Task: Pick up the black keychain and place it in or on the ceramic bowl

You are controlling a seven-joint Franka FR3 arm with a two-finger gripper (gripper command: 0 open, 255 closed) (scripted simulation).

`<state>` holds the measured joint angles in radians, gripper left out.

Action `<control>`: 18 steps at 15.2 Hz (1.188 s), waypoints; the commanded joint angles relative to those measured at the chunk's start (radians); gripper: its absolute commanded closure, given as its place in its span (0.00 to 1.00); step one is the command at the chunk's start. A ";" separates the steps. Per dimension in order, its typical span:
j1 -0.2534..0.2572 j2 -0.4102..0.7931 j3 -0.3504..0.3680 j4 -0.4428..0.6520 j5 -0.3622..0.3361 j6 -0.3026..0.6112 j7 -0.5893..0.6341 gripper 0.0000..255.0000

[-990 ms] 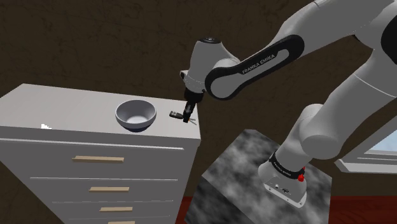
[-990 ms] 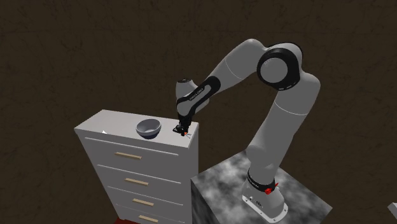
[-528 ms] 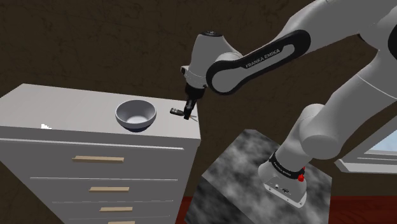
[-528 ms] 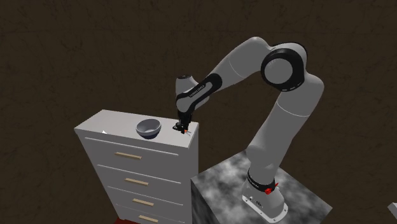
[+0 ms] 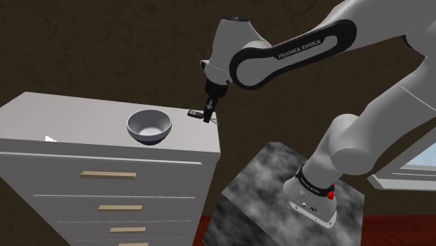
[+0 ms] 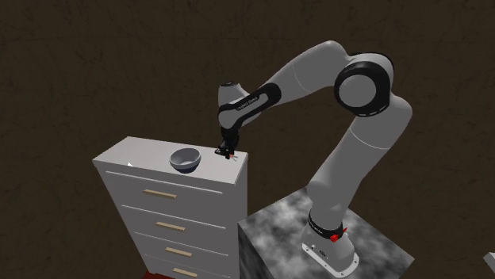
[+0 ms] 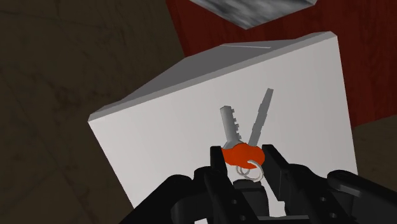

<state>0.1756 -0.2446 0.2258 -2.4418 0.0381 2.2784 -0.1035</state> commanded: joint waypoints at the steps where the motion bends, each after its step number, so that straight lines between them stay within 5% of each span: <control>1: 0.002 -0.014 0.000 0.014 0.003 -0.028 0.000 1.00; 16: 0.003 -0.085 -0.014 0.145 0.012 -0.230 -0.013 1.00; 18: 0.010 -0.020 0.014 0.212 0.002 -0.232 0.029 1.00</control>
<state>0.1822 -0.2835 0.2300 -2.2516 0.0424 2.0500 -0.0897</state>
